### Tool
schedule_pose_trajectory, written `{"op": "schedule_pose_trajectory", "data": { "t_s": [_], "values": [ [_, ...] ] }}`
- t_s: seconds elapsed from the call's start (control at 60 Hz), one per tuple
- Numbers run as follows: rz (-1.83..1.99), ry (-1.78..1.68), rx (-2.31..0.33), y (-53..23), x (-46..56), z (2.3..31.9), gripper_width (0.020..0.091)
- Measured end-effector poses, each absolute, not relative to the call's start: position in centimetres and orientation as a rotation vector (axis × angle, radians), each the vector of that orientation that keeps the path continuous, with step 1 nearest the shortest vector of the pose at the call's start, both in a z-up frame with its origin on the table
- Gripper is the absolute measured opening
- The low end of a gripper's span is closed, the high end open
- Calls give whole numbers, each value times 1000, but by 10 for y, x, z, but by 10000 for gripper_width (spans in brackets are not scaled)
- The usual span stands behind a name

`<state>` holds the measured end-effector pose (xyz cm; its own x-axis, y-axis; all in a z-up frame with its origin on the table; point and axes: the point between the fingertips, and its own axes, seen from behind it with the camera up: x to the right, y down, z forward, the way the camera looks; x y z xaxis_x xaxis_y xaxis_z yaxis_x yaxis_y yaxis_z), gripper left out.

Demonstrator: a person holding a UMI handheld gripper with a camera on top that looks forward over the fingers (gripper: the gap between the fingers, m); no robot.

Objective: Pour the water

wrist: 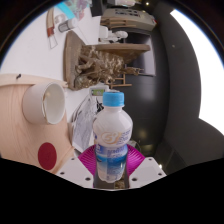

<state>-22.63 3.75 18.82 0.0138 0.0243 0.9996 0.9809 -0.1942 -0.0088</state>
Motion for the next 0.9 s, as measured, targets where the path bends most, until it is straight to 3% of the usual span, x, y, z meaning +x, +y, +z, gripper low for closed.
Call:
{"op": "schedule_pose_trajectory", "data": {
  "t_s": [0.117,0.233,0.467,0.783,0.9],
  "values": [
    [-1034,-813,-1575,25,-221,207,346],
    [-684,-506,-1755,16,-214,200,347],
    [-123,-65,-1931,20,-205,135,346],
    [-7,-2,-1962,35,-201,66,356],
    [-23,-21,-1924,33,-200,66,402]
  ]
}}
